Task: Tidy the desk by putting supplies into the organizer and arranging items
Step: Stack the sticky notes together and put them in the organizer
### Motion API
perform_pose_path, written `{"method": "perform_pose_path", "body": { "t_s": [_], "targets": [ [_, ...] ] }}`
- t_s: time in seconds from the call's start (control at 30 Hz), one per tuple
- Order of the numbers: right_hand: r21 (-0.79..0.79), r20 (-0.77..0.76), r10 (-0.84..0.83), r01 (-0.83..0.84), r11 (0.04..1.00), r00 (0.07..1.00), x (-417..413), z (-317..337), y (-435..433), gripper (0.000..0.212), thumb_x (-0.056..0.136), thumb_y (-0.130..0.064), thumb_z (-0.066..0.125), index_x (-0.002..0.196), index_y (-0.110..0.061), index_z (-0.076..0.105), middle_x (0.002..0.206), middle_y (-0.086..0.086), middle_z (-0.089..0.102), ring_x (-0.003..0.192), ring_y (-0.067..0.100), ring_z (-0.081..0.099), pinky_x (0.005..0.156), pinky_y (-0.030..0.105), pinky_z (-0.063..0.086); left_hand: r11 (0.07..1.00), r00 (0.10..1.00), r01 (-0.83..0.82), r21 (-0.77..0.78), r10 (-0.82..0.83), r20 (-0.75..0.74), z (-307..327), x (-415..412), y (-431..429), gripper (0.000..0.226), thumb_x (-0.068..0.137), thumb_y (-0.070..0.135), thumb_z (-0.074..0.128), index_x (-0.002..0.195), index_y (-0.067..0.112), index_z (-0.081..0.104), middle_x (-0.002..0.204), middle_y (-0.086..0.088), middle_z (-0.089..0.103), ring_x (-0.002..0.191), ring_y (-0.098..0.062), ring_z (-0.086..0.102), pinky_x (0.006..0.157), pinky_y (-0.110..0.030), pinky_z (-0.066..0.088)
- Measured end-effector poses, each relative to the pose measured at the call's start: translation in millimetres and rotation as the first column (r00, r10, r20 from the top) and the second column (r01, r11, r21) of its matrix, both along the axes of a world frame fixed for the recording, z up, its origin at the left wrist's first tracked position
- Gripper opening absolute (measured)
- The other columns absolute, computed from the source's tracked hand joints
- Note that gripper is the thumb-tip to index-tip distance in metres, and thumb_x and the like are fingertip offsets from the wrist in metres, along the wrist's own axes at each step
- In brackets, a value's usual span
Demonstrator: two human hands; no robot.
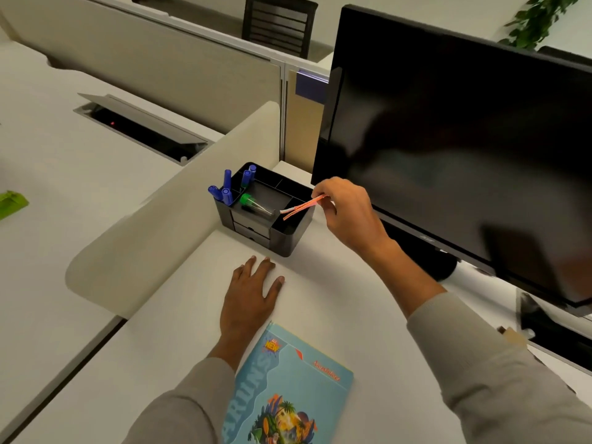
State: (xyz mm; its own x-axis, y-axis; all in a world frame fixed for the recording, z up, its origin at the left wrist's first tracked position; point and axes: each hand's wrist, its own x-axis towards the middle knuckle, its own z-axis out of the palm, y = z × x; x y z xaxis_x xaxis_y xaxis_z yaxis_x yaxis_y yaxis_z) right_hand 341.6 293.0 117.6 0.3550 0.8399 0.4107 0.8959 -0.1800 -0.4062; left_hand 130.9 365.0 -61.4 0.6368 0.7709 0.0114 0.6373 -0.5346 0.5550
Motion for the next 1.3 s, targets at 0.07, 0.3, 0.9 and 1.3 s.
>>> {"method": "perform_pose_path", "body": {
  "t_s": [0.07,0.3,0.9,1.3],
  "targets": [
    [-0.061,0.021,0.033,-0.031,0.998,0.999,2.7,-3.1,11.1,0.010,0.092,-0.007,0.066,0.100,-0.011,0.068,0.099,0.005,0.068,0.089,0.017,0.060,0.079,0.031,0.056,1.000,1.000,-0.005,0.012,0.005,-0.005,1.6,0.1,-0.4,0.052,0.096,0.066,0.040,0.141,0.040,0.045,0.157,0.002,0.037,0.144,-0.024,0.033,0.113,-0.040,0.037],
    [-0.273,0.053,0.152,-0.132,0.953,0.987,10.1,-17.3,32.4,0.011,0.093,-0.008,0.064,0.100,-0.015,0.064,0.100,0.004,0.065,0.090,0.017,0.059,0.083,0.033,0.055,0.999,1.000,-0.010,0.042,0.011,-0.023,3.9,0.6,-1.6,0.051,0.098,0.064,0.040,0.141,0.039,0.047,0.157,0.001,0.038,0.144,-0.024,0.033,0.116,-0.038,0.033],
    [-0.350,0.035,0.024,-0.010,0.937,0.999,10.7,-40.4,54.6,0.032,0.093,-0.008,0.063,0.123,-0.018,0.059,0.122,0.006,0.060,0.112,0.024,0.052,0.093,0.038,0.051,0.999,1.000,-0.023,0.043,0.023,0.002,3.1,0.4,-1.7,0.049,0.098,0.061,0.044,0.141,0.038,0.049,0.156,0.001,0.040,0.143,-0.022,0.034,0.117,-0.039,0.035],
    [0.031,-0.283,-0.167,0.184,0.983,0.944,-6.4,-69.2,23.8,0.021,0.096,-0.004,0.057,0.112,-0.012,0.068,0.114,0.006,0.068,0.101,0.009,0.058,0.090,0.020,0.049,0.999,1.000,-0.017,0.043,0.016,0.013,4.5,0.6,-1.6,0.048,0.098,0.059,0.046,0.140,0.036,0.051,0.155,0.000,0.041,0.142,-0.022,0.035,0.117,-0.040,0.035]
  ]
}}
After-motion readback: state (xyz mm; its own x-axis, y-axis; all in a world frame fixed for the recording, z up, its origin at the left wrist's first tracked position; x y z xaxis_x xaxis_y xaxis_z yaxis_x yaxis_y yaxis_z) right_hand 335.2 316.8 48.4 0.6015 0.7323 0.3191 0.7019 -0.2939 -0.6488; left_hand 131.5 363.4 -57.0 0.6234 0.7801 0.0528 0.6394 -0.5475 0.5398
